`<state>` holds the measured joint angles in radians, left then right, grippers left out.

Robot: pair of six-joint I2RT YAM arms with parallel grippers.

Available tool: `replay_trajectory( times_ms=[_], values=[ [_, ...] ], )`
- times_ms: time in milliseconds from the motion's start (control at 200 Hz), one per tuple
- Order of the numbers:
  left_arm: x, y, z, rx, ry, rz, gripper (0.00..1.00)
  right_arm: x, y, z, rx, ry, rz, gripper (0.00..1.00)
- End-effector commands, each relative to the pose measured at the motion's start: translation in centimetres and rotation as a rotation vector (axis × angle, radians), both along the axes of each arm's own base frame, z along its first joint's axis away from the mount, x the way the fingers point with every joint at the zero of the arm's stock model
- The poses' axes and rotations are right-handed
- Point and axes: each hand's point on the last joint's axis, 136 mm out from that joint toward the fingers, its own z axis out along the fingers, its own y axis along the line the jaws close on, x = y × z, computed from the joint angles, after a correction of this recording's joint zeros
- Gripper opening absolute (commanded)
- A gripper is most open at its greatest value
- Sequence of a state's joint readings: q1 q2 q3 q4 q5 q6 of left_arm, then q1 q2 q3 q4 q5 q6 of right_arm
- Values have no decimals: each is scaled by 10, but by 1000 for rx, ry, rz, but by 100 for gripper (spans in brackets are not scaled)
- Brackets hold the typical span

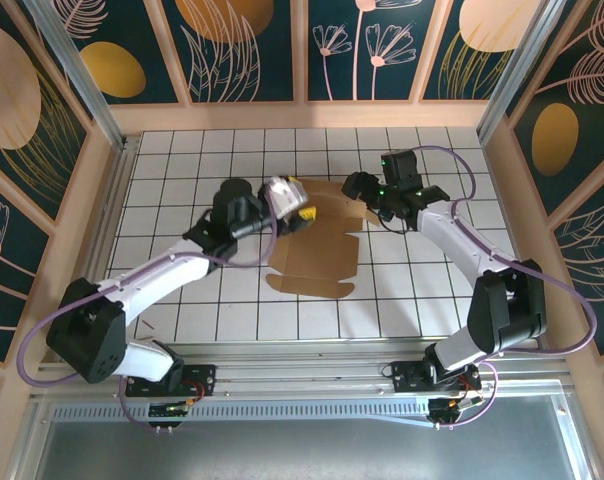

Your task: Fold the paper box

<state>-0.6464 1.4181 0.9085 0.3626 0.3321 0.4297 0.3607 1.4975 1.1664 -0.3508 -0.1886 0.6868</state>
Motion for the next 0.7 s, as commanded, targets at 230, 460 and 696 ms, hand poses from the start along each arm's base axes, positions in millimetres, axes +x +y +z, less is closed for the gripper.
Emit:
replay_trajectory(
  times_ms=[230,460,696],
  values=[
    [41,-25,-31,347,-576,8,67,4,7,3,202,34,5,83],
    [61,-49,-53,474,-724,17,69,10,10,1,266,48,-19,76],
    [83,-70,-55,490,-905,135,70,18,-6,-3,199,36,-67,72]
  ],
)
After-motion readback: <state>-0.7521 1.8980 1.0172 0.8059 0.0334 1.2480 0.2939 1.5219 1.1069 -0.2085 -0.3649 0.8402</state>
